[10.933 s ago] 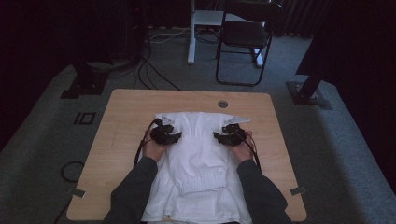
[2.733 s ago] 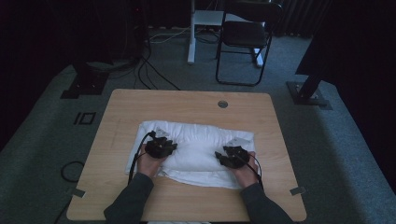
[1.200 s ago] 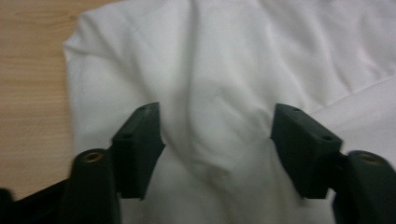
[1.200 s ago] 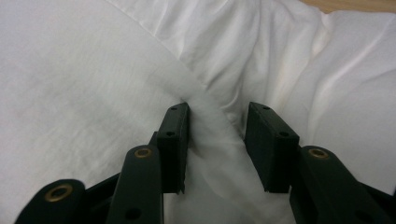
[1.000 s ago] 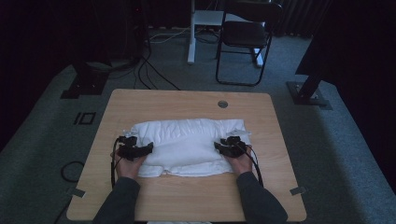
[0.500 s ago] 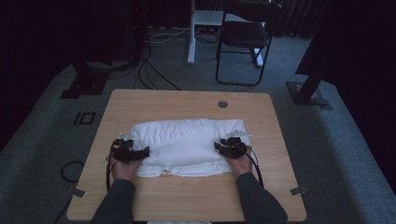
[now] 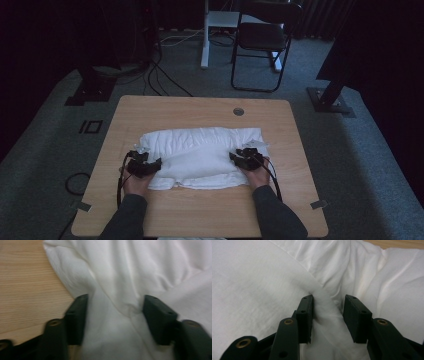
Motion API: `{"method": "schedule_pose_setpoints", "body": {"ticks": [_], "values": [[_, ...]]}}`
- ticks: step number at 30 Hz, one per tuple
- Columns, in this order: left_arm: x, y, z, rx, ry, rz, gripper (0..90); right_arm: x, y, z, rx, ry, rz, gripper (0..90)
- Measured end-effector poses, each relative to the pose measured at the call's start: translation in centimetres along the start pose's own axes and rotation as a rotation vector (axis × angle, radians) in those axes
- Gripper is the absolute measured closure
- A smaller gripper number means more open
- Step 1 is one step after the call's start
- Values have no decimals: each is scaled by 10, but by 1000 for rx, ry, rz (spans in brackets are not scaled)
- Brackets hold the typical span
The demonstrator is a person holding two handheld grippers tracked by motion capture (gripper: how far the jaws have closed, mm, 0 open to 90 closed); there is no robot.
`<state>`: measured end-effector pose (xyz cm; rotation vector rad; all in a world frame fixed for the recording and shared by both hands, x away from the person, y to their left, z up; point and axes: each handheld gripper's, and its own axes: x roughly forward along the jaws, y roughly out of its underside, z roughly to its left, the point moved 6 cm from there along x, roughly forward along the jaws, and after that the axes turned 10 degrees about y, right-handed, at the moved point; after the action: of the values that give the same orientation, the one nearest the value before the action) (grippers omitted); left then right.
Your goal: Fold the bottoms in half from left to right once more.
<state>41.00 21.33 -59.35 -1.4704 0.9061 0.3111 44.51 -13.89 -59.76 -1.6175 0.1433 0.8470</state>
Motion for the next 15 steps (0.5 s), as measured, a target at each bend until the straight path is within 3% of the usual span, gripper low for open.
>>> {"method": "schedule_pose_setpoints", "body": {"ticks": [7, 8, 11, 15], "values": [[0, 2, -4, -26, 63, -50, 759, -1, 1, 2, -2, 6, 1, 586], [1, 3, -4, -51, 96, -65, 759, -1, 1, 2, -3, 8, 0, 586], [1, 4, -2, -67, 120, -78, 817, -1, 1, 2, -2, 7, -1, 586], [1, 4, -1, -59, 140, -87, 827, -1, 1, 1, 3, 1, 0, 585]]}}
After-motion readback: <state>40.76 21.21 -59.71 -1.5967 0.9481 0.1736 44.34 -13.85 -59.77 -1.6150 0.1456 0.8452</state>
